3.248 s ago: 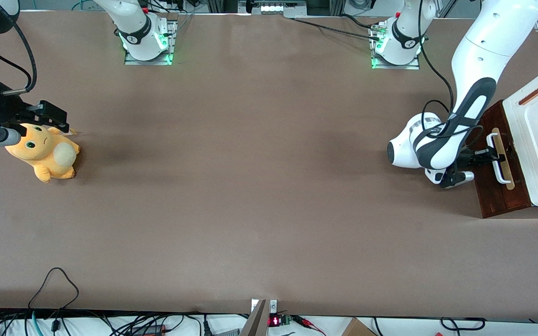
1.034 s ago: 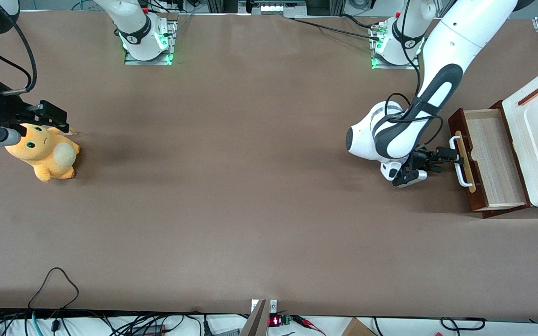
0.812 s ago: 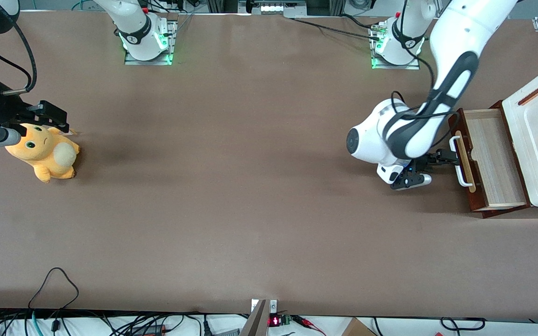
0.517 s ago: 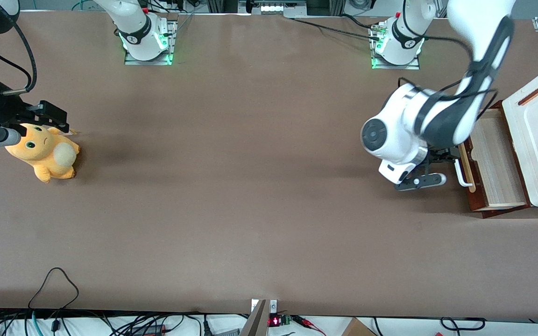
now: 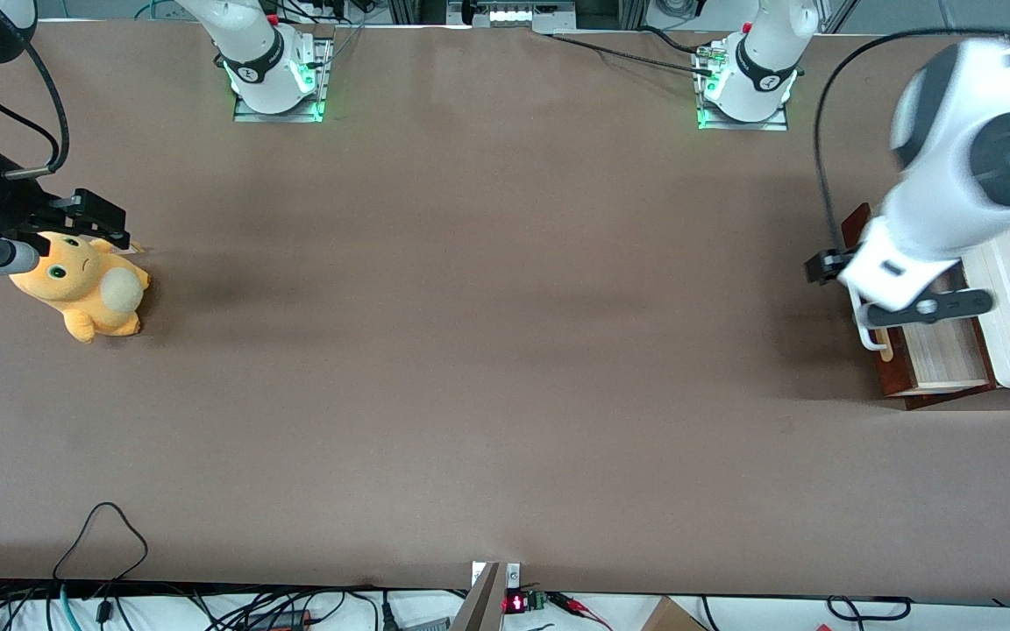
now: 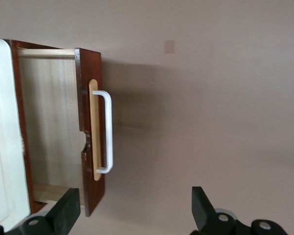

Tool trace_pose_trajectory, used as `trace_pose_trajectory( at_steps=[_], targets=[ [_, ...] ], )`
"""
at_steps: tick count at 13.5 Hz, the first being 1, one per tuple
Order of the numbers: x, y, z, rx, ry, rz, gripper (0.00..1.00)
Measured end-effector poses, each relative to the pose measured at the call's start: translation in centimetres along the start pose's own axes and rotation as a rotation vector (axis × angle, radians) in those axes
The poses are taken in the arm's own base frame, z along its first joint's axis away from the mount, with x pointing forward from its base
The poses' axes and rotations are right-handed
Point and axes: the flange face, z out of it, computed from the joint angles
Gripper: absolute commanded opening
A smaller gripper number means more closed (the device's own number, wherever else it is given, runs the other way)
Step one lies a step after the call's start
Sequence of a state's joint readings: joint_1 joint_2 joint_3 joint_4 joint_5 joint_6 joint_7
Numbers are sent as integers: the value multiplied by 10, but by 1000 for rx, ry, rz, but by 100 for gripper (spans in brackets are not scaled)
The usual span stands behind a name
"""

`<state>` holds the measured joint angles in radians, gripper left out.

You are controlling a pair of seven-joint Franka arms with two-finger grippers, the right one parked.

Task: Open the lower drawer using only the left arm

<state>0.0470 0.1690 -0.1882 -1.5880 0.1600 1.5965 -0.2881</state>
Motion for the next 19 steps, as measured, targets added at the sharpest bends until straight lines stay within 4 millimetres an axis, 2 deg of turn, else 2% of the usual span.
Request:
trace_pose_trajectory(
  at_steps=[2,4,8,19],
  targets=[
    [-5,-27,-16,-67,15,-2,100],
    [-9,-34,-27,-88,38,19,100],
    [-11,-38,-34,-103,63,101,100],
    [-11,-37,-33,-103,68,108,100]
  ],
)
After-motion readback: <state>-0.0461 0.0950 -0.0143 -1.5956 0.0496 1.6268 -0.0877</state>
